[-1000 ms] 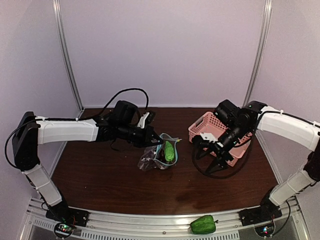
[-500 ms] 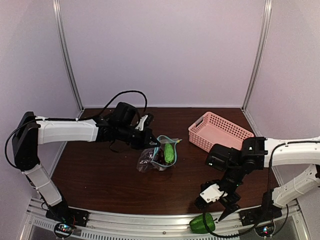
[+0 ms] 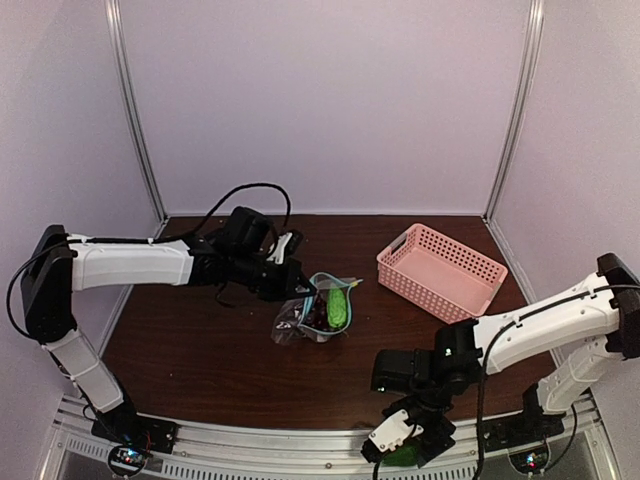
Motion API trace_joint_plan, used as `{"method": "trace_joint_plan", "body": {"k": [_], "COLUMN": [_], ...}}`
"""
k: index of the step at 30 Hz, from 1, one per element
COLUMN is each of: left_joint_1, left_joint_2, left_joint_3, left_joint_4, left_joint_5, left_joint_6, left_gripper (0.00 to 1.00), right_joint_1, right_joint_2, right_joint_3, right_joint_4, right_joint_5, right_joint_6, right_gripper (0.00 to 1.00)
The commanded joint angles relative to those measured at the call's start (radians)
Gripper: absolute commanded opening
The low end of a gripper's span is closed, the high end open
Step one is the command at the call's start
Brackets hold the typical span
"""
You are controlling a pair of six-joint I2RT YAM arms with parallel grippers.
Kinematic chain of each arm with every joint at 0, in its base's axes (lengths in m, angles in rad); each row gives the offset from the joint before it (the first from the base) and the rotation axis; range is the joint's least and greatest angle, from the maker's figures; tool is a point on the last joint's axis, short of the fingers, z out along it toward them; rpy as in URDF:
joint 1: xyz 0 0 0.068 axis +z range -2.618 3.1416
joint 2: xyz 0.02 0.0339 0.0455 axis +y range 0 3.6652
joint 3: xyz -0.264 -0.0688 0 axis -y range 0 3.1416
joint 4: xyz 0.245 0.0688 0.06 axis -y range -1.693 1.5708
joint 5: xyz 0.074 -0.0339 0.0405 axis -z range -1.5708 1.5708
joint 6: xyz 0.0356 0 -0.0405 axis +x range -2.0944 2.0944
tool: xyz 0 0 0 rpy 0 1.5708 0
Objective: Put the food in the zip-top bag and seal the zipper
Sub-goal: Pick up the fake vegetable from the corner of the board, then place the fake vegetable in the zipper food storage bag.
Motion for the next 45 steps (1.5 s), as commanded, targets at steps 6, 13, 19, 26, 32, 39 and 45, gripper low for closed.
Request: {"method": "trace_joint_plan", "body": {"k": [6,13,19,26,32,39,45], "left_joint_1": [0.007,0.004,0.004,0.004,0.004,0.002,0.002], "left_joint_2": [-0.049,-0.04,-0.054,-0.077,-0.082,-0.05,-0.014], "left_joint_3": [-0.028,-0.042,-0.042,-0.048,-0.077,-0.088,-0.067], "left_joint_4": [0.015,0.079,0.086,0.099,0.129,0.163,0.22], "left_joint_5": [-0.003,0.079,0.107,0.117,0.132,0.161,0.171], "left_joint_6": [0.028,0.029,0.027,0.019,0.006,-0.007,-0.017], "left_gripper": [0.0,0.0,0.0,0.0,0.0,0.0,0.0], "right_joint_1": [-0.069,-0.337,-0.395,-0.452,-0.555,-0.576,-0.531], "right_joint_2": [-0.025,-0.013,0.05,0.258,0.357,0.441,0.535], "right_joint_3": [0.187,0.383,0.397,0.553,0.627,0.711,0.848], "right_joint_4": [-0.122,0.019,0.251,0.232,0.238,0.235,0.128], "right_joint_5": [0.138,0.087,0.076,0.125,0.054,-0.049,-0.164], "right_joint_6": [-0.052,0.07,0.184,0.303,0.456,0.551,0.564], "right_gripper": [0.48,0.42,0.41,0.39,0.38,0.4,0.42]}}
